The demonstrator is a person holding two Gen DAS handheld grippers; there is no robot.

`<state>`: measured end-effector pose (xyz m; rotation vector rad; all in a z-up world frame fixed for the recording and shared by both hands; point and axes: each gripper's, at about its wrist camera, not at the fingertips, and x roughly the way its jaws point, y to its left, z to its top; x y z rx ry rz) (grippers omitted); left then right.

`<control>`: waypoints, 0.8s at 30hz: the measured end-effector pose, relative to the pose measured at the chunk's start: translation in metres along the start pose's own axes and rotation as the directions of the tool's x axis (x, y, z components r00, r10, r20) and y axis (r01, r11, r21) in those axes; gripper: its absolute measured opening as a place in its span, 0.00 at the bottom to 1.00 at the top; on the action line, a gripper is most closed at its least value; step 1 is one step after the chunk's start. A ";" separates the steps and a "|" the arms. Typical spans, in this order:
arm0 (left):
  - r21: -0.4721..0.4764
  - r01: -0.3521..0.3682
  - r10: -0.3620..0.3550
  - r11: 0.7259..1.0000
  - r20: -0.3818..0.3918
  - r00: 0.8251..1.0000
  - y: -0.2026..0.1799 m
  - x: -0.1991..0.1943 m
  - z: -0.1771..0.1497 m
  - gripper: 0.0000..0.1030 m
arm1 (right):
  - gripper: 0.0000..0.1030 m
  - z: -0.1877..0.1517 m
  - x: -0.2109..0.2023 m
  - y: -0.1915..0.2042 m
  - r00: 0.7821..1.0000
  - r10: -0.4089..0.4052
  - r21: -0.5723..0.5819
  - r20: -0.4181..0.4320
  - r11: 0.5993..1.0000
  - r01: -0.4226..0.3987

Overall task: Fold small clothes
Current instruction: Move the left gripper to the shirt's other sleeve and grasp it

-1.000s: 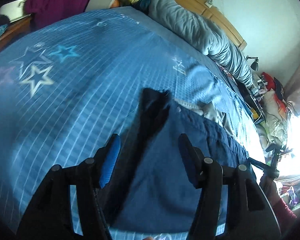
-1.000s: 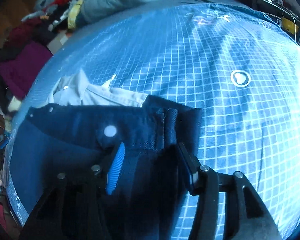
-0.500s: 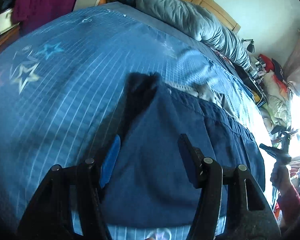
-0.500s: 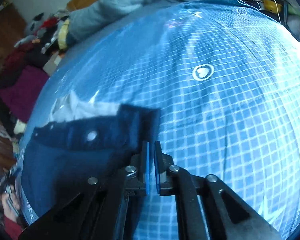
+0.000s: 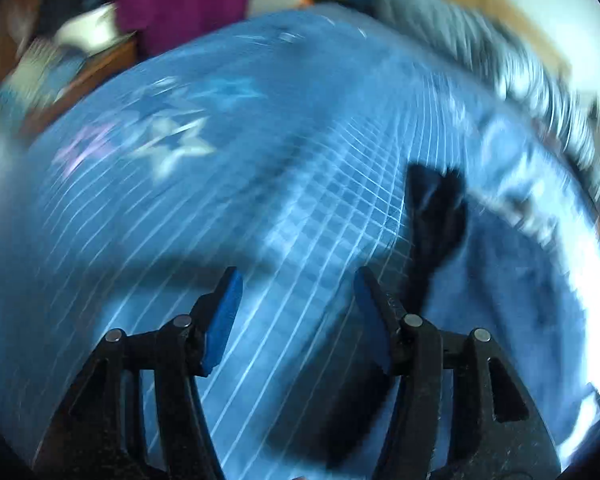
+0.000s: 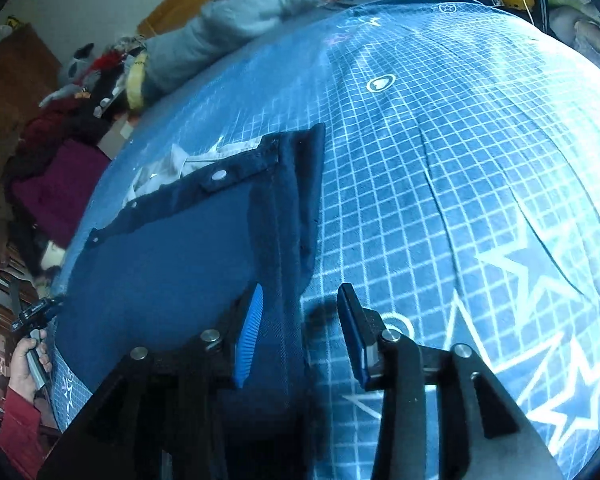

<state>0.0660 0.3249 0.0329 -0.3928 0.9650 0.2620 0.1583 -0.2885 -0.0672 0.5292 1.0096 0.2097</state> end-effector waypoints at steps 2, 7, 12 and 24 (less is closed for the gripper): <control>-0.036 0.090 -0.089 0.995 0.015 0.996 0.007 -0.029 -0.022 0.61 | 0.44 -0.011 -0.011 -0.004 1.000 -0.009 0.016 0.007 1.000 0.009; -0.137 0.406 -0.414 0.904 -0.038 0.909 -0.008 -0.055 -0.097 0.62 | 0.44 -0.045 -0.026 -0.020 1.000 -0.019 0.109 0.002 0.994 0.019; -0.259 0.433 -0.454 0.864 -0.028 0.890 -0.003 -0.025 -0.127 0.61 | 0.44 -0.058 -0.036 -0.023 1.000 -0.020 0.156 0.009 0.988 0.018; -0.263 0.377 -0.363 0.888 0.103 0.926 -0.022 -0.005 -0.095 0.18 | 0.46 -0.039 -0.068 0.031 0.999 -0.025 0.013 0.048 1.000 0.025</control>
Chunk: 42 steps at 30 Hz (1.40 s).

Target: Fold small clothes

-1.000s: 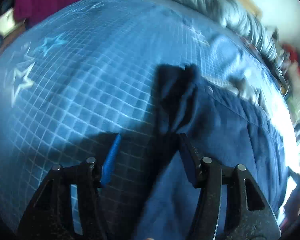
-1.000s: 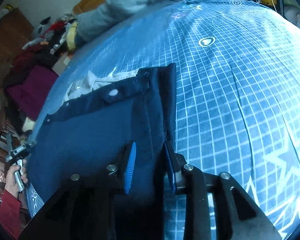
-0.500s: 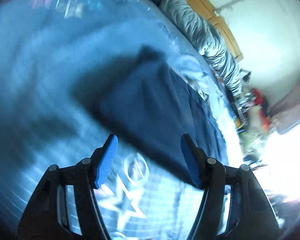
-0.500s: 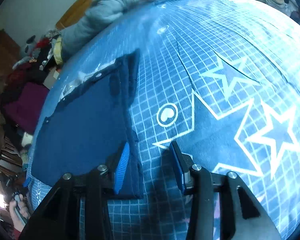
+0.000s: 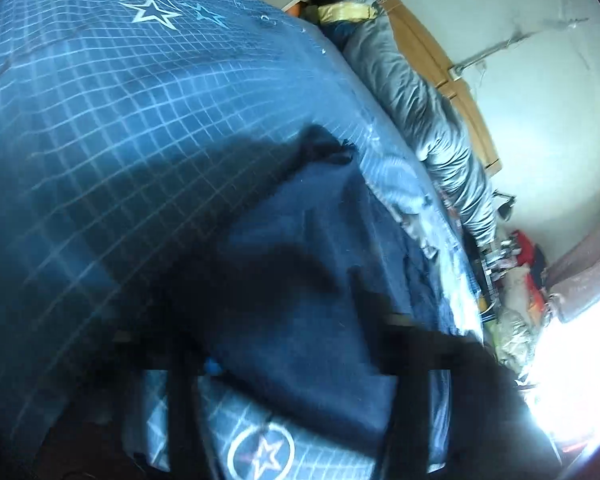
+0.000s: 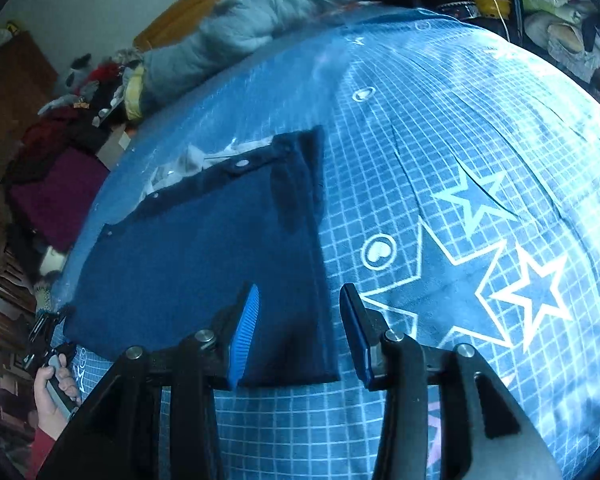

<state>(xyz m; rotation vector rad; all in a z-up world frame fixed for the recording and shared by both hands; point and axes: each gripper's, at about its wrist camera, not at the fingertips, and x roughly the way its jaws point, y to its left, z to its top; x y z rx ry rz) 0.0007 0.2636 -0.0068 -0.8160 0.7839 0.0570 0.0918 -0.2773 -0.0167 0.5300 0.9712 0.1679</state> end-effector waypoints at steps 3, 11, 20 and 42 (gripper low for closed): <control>0.117 -0.054 0.050 0.992 0.035 0.998 -0.022 -0.004 -0.007 0.03 | 0.47 0.015 0.001 0.035 0.998 0.064 -0.034 -0.003 0.997 -0.065; 0.505 -0.086 0.009 0.859 0.153 0.988 -0.126 -0.032 -0.038 0.03 | 0.67 0.088 0.074 0.215 0.880 0.441 -0.170 -0.175 0.867 -0.468; 0.703 -0.041 -0.020 0.710 0.079 0.997 -0.174 -0.018 -0.078 0.04 | 0.74 0.092 0.191 0.355 0.701 0.448 -0.189 -0.555 0.753 -0.630; 0.856 0.421 0.008 0.300 -0.444 0.896 -0.313 0.076 -0.239 0.07 | 0.13 0.137 0.136 0.007 0.896 0.420 0.167 -0.142 0.903 -0.396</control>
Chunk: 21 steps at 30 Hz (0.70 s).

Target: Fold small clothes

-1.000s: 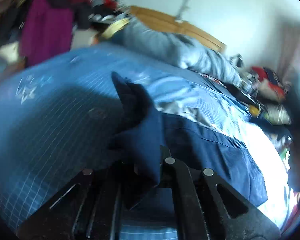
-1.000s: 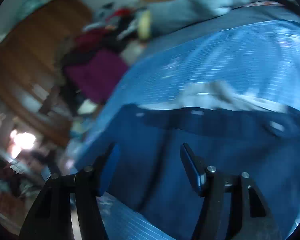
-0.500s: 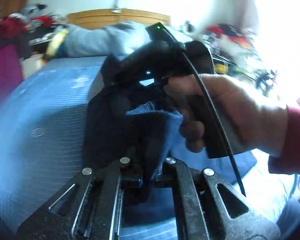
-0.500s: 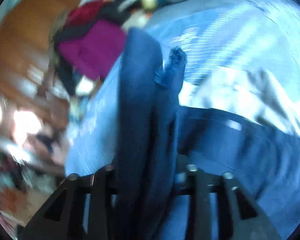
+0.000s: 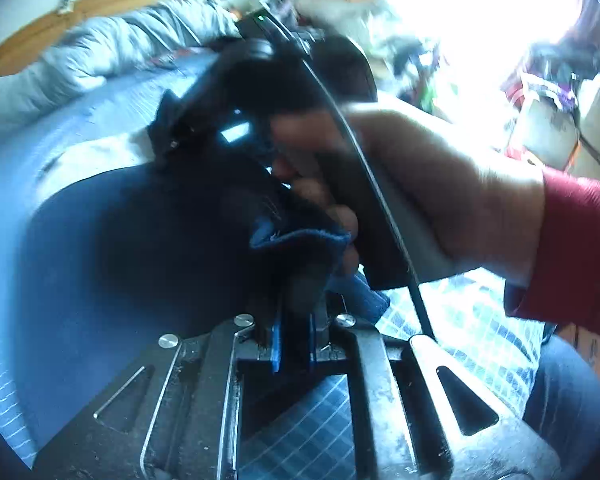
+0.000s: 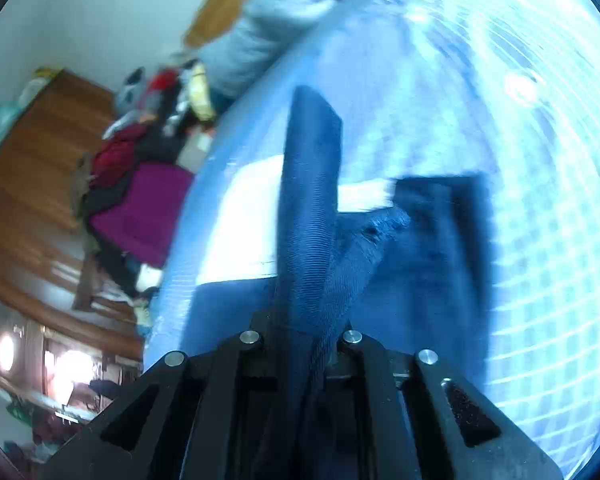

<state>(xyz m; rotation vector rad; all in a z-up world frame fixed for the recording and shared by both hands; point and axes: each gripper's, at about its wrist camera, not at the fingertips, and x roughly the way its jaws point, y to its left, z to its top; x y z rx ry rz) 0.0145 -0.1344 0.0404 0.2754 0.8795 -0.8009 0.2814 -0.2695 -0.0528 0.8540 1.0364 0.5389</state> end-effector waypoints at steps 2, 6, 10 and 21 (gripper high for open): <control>0.005 0.008 -0.008 1.000 -0.021 1.000 0.006 0.006 0.002 0.07 | 0.13 0.001 0.000 -0.022 1.000 0.007 0.045 -0.013 0.999 -0.007; -0.001 0.005 -0.006 1.000 -0.055 0.998 0.016 0.012 0.005 0.08 | 0.14 -0.002 -0.004 -0.048 0.999 0.044 0.070 -0.013 0.997 -0.043; 0.011 0.013 -0.012 1.000 -0.064 0.998 0.004 -0.005 0.002 0.11 | 0.18 -0.004 -0.006 -0.061 0.998 0.064 0.096 -0.029 0.993 -0.061; -0.173 -0.231 0.246 0.958 0.072 0.967 0.041 -0.134 -0.076 0.28 | 0.50 -0.068 -0.091 -0.049 0.994 0.024 0.030 -0.108 0.999 -0.021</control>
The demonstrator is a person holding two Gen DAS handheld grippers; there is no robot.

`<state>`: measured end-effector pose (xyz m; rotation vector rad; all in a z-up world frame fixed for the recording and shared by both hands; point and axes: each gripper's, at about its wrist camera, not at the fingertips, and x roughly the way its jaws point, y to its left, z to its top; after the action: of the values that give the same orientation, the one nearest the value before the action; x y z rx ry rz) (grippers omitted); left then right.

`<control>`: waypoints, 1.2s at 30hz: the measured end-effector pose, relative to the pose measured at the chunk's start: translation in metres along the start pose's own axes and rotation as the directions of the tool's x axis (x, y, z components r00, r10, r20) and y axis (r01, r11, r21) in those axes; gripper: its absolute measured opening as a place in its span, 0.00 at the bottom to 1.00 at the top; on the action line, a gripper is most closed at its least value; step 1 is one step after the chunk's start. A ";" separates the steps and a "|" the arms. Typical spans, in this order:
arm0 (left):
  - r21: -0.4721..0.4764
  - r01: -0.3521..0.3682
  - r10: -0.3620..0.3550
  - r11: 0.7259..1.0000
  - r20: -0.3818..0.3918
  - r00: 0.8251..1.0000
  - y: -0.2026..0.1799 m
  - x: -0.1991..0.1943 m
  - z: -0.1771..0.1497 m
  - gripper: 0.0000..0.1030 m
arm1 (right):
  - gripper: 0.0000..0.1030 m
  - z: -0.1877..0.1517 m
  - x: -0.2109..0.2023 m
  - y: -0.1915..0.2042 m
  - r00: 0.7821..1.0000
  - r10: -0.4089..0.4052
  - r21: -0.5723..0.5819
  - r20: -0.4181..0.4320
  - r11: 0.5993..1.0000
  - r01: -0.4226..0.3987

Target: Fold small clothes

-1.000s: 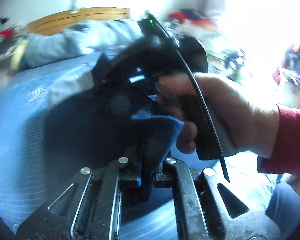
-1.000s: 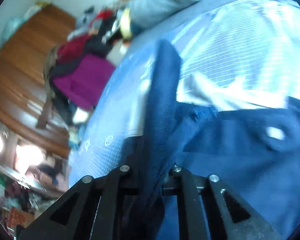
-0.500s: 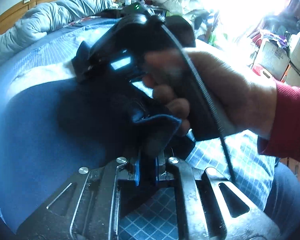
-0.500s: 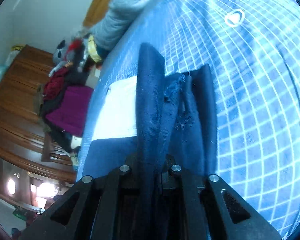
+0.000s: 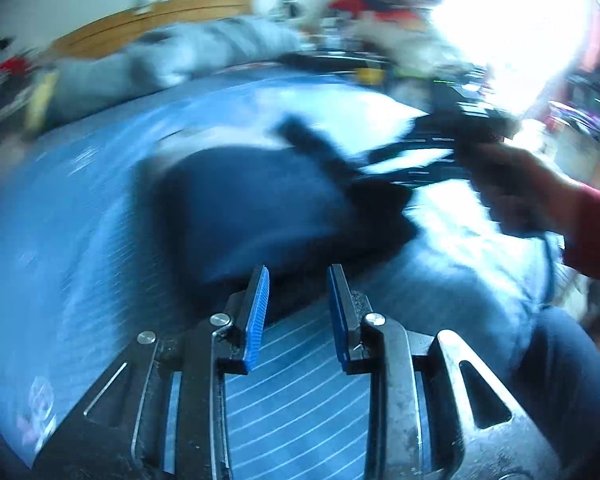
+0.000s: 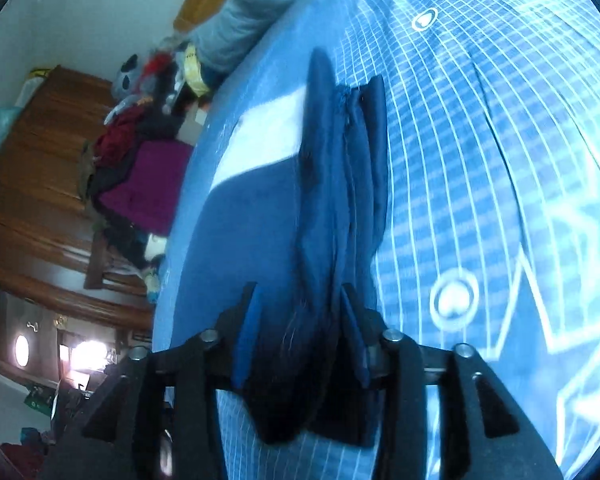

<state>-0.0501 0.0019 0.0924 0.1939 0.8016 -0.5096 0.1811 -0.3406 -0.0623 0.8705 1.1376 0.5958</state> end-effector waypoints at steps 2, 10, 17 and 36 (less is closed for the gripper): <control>-0.034 -0.061 0.060 0.998 -0.020 0.998 0.017 0.008 -0.003 0.28 | 0.53 -0.014 -0.002 0.005 1.000 0.003 -0.014 -0.023 1.000 -0.004; -0.035 -0.099 0.095 0.995 -0.083 0.992 0.027 0.058 0.003 0.28 | 0.58 -0.036 0.011 0.020 0.995 -0.004 -0.017 -0.099 1.000 0.002; 0.078 -0.159 0.164 0.984 -0.075 0.984 0.033 0.060 0.006 0.32 | 0.05 -0.042 0.019 0.028 0.998 -0.056 -0.045 -0.019 0.997 0.055; 0.044 0.012 -0.013 0.999 0.021 1.000 0.056 0.040 0.038 0.31 | 0.03 -0.066 0.011 -0.040 0.999 0.046 0.091 0.019 0.995 -0.047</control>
<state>0.0255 0.0224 0.0877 0.2245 0.7719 -0.5403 0.1219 -0.3347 -0.1120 0.9812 1.1383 0.5769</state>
